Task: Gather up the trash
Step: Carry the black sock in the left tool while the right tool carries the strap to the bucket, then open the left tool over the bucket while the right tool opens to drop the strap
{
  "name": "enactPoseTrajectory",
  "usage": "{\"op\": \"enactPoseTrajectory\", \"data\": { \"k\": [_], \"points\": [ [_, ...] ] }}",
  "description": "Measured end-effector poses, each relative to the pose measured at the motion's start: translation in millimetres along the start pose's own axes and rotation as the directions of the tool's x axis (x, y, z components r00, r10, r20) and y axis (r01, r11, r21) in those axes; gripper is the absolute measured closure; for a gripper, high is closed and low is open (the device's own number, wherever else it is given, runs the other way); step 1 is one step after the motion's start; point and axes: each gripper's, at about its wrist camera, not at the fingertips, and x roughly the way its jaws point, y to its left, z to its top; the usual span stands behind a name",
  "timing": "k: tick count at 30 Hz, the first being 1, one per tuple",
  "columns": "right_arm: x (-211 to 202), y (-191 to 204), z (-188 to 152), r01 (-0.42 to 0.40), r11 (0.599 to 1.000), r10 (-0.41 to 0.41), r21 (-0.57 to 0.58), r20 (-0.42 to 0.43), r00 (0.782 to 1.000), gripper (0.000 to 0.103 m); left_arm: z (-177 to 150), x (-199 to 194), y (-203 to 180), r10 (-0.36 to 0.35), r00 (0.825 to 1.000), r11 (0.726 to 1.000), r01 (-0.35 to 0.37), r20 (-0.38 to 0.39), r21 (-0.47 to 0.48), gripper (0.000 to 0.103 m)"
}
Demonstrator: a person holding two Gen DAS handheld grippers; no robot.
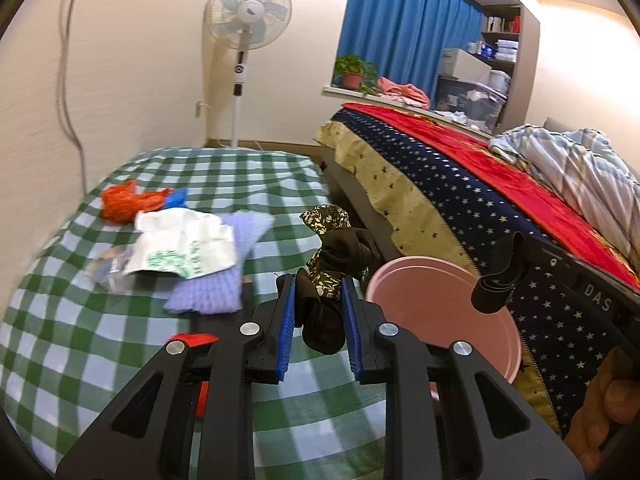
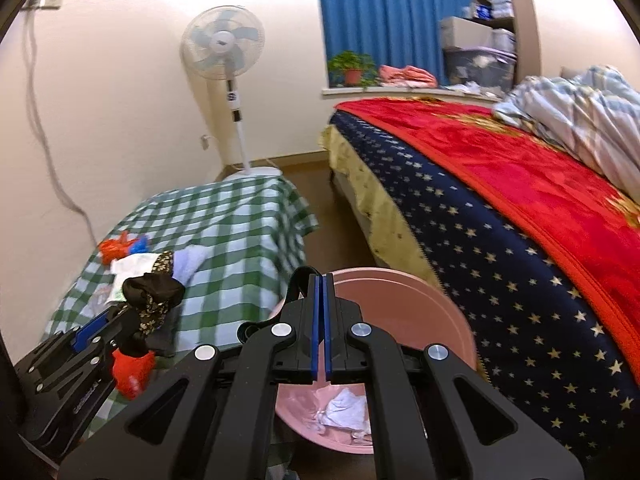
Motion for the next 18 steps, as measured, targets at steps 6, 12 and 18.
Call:
{"op": "enactPoseTrajectory", "data": {
  "k": [6,12,18],
  "points": [
    [3.7,-24.0,0.4,0.068,0.997,-0.067,0.043,-0.014,0.998,0.101,1.6,14.5,-27.5,-0.059,0.998,0.997,0.06,-0.007,0.045,0.081],
    [6.4,-37.4,-0.8,0.114,0.991,-0.113,0.062,-0.027,0.993,0.101,1.4,31.7,-46.7,-0.102,0.994,0.993,0.104,-0.033,0.052,0.081],
    [8.9,-47.9,-1.4,0.154,0.985,-0.151,0.079,-0.039,0.988,0.099,0.9,45.3,-62.4,-0.162,0.985,0.985,0.165,-0.059,0.058,0.076]
  ]
}}
